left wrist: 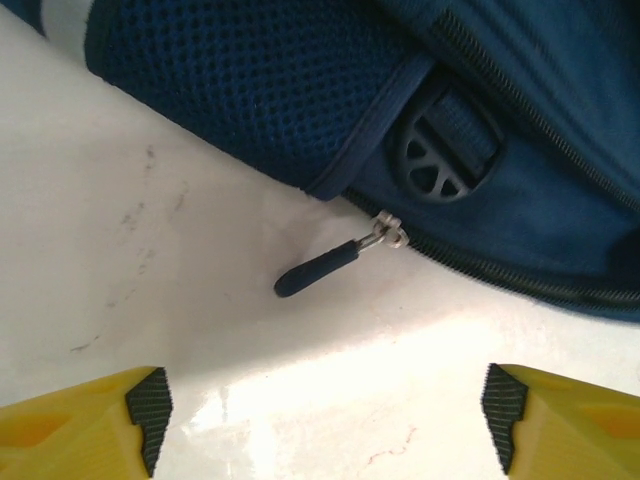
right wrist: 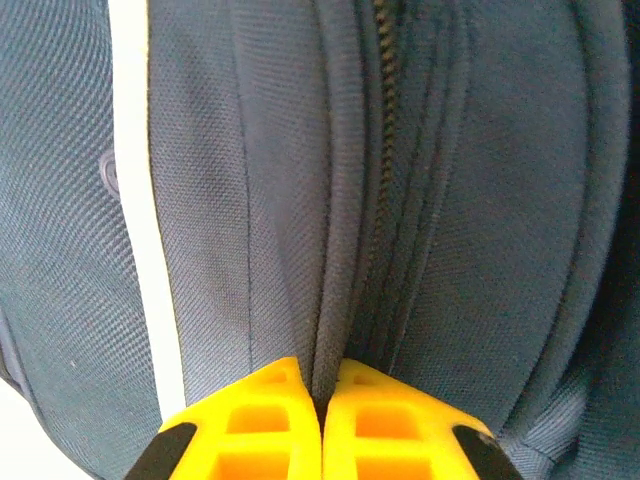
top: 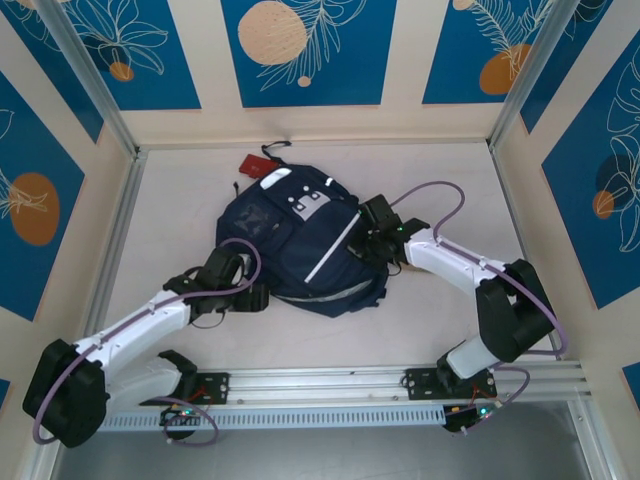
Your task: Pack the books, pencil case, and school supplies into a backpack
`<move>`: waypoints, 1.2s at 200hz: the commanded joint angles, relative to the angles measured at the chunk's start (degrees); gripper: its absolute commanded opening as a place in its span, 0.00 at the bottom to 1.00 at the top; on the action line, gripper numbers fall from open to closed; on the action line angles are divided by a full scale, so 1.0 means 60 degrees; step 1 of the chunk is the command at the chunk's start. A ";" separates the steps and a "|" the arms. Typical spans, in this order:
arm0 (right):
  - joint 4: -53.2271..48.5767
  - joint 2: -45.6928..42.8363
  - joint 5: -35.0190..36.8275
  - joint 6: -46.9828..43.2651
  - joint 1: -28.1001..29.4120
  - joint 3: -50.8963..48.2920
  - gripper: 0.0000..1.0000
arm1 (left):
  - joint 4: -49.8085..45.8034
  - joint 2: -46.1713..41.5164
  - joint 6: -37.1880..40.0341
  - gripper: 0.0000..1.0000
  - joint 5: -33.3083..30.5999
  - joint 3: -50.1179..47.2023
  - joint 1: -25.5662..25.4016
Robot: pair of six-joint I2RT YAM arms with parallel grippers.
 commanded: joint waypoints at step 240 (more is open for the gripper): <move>0.0496 0.0475 -0.0661 -0.0290 -0.0618 0.0371 0.02 | 0.2195 0.2972 0.1329 0.37 0.0835 0.0797 -0.0534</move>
